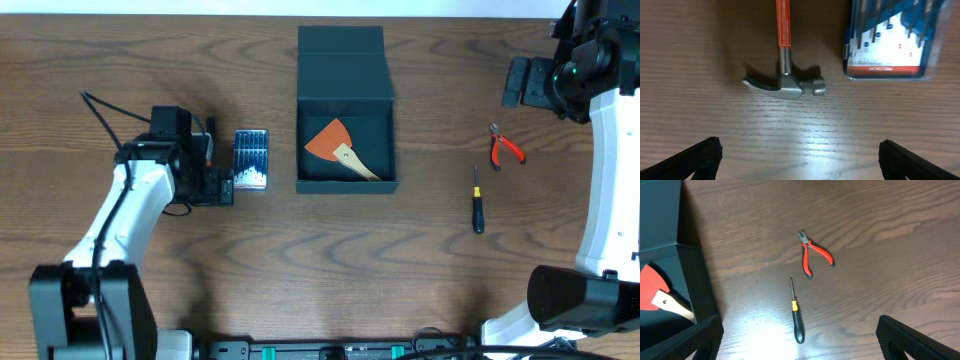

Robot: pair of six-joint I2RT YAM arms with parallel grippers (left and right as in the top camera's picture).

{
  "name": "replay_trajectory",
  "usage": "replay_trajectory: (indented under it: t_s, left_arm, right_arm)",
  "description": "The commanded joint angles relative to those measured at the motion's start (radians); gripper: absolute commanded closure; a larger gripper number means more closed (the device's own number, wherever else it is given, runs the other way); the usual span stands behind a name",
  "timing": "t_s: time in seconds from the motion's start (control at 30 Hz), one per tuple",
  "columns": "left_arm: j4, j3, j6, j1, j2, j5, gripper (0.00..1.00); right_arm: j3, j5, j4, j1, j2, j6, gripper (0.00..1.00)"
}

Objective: Pack container
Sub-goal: 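Move the left gripper over the red-handled claw hammer, then lower the left gripper and close it on the hammer's neck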

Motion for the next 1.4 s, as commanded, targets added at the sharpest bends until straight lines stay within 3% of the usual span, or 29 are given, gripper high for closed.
replay_trajectory:
  t_s: [0.0,0.27,1.37]
  left_arm:
    - [0.01,0.018,0.014,0.005,0.031,0.002,0.02]
    - [0.036,0.018,0.015,0.005,0.077,-0.068,0.02]
    - [0.111,0.018,0.043,0.006,0.143,-0.099,0.02]
  right_arm:
    - [0.008,-0.003,-0.001,-0.002,-0.009,0.011,0.01]
    - [0.008,-0.003,-0.001,-0.002,-0.009,0.011,0.01]
    - [0.008,-0.003,-0.001,-0.002,-0.009,0.011,0.01]
